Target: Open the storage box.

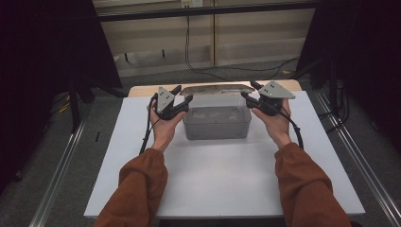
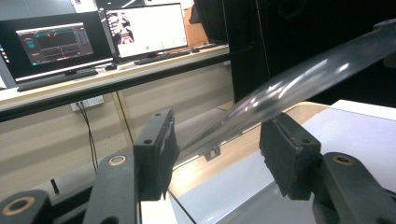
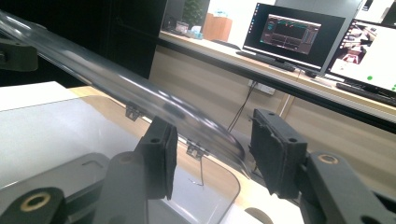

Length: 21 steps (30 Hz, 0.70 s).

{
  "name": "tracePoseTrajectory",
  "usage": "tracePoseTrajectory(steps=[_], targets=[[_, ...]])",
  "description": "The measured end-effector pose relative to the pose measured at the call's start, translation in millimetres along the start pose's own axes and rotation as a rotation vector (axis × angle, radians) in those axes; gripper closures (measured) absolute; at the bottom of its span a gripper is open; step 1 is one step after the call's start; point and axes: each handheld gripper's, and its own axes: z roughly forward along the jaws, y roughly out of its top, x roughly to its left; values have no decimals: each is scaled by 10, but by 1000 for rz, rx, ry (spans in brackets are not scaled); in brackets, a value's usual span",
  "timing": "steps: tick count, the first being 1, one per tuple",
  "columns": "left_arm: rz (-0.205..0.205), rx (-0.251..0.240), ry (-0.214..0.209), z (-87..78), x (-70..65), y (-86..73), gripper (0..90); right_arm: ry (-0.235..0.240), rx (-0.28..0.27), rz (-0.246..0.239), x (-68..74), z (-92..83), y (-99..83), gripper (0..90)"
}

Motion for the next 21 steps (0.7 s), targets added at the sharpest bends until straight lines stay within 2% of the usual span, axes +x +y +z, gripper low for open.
tracePoseTrajectory(steps=[2, 3, 5, 10, 14, 21], targets=[[-2, 0, -2, 15, 12, -3, 473, 0, 0, 13, -26, 10, -17, 510], [14, 8, 1, 34, 29, 3, 484, -9, 7, 22, -51, 14, -33, 512], [20, 5, -4, 52, 41, 10, 510, -2, 7, 37, -68, 18, -43, 520], [10, -3, -11, 83, 44, 26, 529, 4, -1, 68, -91, 38, -43, 526], [-5, -8, -9, 107, 65, 23, 535, 15, -2, 86, -133, 94, -23, 565], [-13, 4, 5, 214, 157, -27, 534, 31, 3, 112, -192, 232, -41, 578]])
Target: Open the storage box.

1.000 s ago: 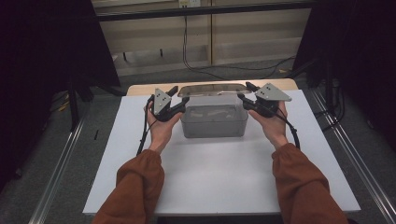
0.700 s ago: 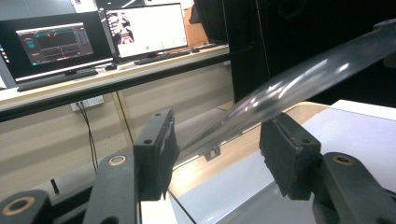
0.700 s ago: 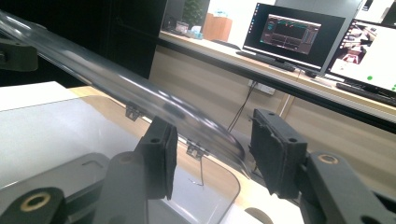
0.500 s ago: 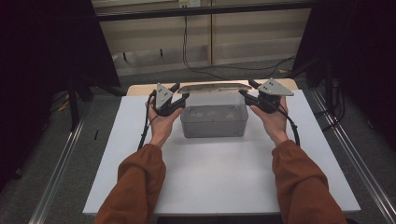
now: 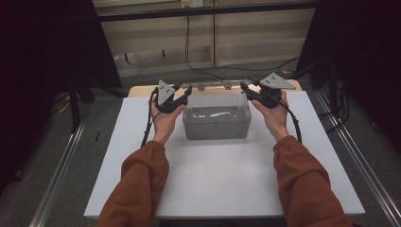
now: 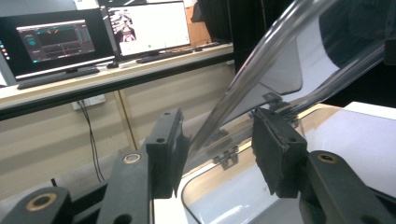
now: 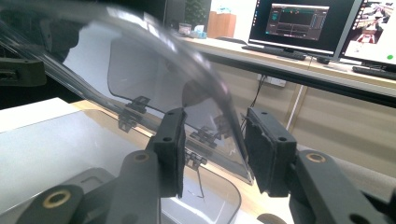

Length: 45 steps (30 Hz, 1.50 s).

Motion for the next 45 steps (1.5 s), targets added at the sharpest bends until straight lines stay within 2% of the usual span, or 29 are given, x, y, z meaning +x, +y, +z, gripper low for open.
tracePoseTrajectory(steps=[3, 6, 14, 17, 20, 25, 29, 33, 34, 38, 45], targets=[[-7, 7, 6, 16, 26, -14, 534, -3, 3, -3, -11, 34, -2, 583], [11, 13, 15, 47, 66, -18, 528, -15, -11, 4, -14, 62, -2, 590], [29, 17, 16, 127, 98, 23, 519, -14, 0, 2, -41, 86, 20, 604], [25, 20, 12, 144, 102, 17, 538, -13, 0, 1, -55, 98, 26, 607], [21, 26, 16, 172, 118, 1, 545, -13, -11, 24, -72, 127, 33, 608], [21, 43, 17, 217, 153, -32, 546, -13, -15, 21, -87, 145, 38, 610], [-5, 41, 7, 248, 179, -54, 565, -14, -6, 18, -103, 158, 17, 613], [-19, 50, -11, 265, 179, -75, 629, -15, 1, 25, -117, 174, -11, 613], [-36, 58, -16, 274, 178, -78, 638, -15, 8, 26, -120, 189, -26, 608], [-17, 72, -16, 280, 185, -75, 643, -13, 23, 15, -126, 218, -37, 593], [-32, 59, -7, 301, 188, -69, 661, -21, 43, 31, -156, 290, -81, 571]])
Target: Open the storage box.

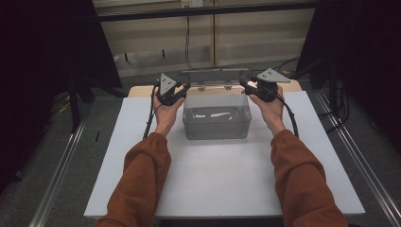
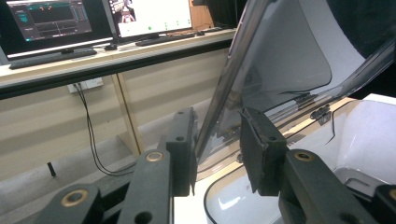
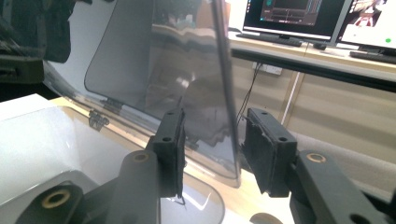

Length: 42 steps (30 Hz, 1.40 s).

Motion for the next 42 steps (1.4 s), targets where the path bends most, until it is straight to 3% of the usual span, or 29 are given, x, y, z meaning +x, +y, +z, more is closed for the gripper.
tracePoseTrajectory(steps=[9, 17, 20, 26, 33, 36, 38, 39, 40, 42], targets=[[-51, 14, -6, 11, 17, 17, 665, 12, 23, 32, -49, 71, -60, 548], [-64, 19, -7, 35, 33, 35, 667, 8, 31, 60, -66, 142, -117, 531], [-60, 23, -6, 45, 48, 33, 676, 36, 36, 82, -80, 166, -151, 571], [-65, 40, -6, 73, 75, 53, 691, 36, 40, 106, -132, 188, -148, 616], [-77, 56, -7, 90, 90, 71, 690, 35, 52, 115, -116, 278, -110, 566], [-74, 63, -4, 113, 107, 73, 691, 40, 64, 90, -70, 327, -98, 453], [-82, 65, -5, 119, 104, 69, 691, 42, 70, 82, -58, 339, -100, 451], [-87, 69, -7, 124, 106, 65, 690, 36, 70, 76, -58, 347, -102, 480], [-92, 65, -5, 132, 111, 63, 691, 42, 63, 105, -97, 344, -113, 543], [-91, 80, -9, 137, 129, 63, 695, 52, 58, 121, -126, 338, -121, 561]])
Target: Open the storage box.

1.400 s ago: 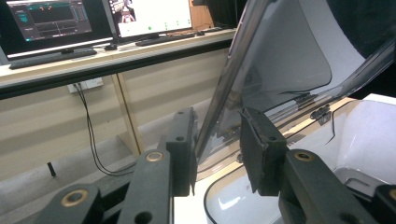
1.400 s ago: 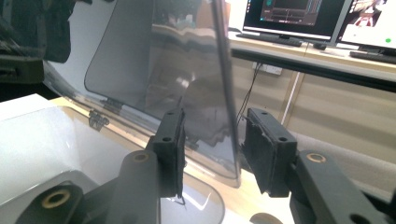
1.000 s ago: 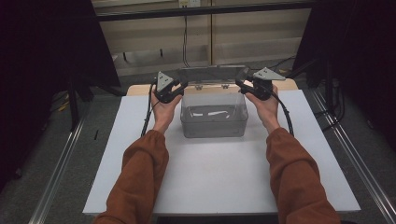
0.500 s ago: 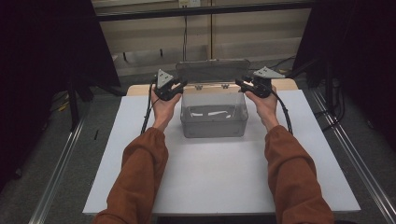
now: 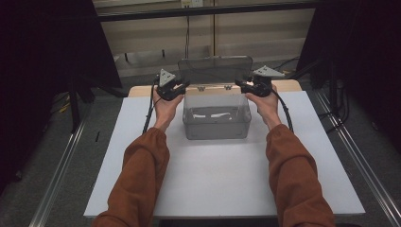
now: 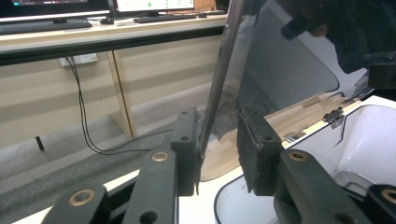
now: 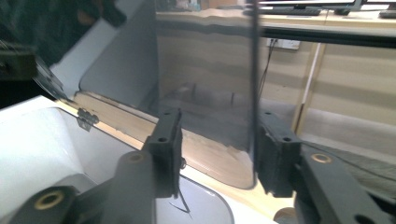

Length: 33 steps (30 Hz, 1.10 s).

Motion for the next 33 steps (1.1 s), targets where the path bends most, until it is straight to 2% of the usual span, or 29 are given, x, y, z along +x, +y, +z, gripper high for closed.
tracePoseTrajectory(steps=[1, 8, 9, 10, 12, 14, 16, 22, 24, 27, 29, 33], targets=[[-12, -4, -2, 7, 1, -2, 701, 5, -4, 17, -33, -12, -9, 590], [-24, 6, -1, 47, 34, 13, 706, 13, -1, 23, -62, -9, -1, 622], [-41, 10, -5, 63, 43, 5, 706, 15, -2, 19, -73, -2, 5, 630], [-41, 10, -5, 63, 43, 5, 705, 15, -2, 19, -73, -2, 5, 630], [-55, 33, -11, 76, 64, -15, 695, 18, 5, 19, -80, 0, 14, 636], [-81, 44, -13, 97, 69, -33, 691, 30, 4, 42, -103, -3, 18, 645], [-75, 74, -18, 126, 77, -40, 687, 36, 7, 49, -112, -8, 16, 650], [-96, 83, -21, 149, 87, -12, 687, 40, 16, 52, -134, 4, 30, 664], [-124, 76, -28, 158, 98, -10, 694, 39, 16, 64, -144, 10, 34, 674], [-130, 90, -24, 170, 100, -4, 692, 41, 15, 85, -165, 25, 29, 681], [-161, 97, -20, 180, 101, 3, 696, 40, 20, 93, -177, 37, 33, 683], [-179, 108, -13, 195, 108, 21, 709, 31, 29, 108, -187, 64, 48, 694]])
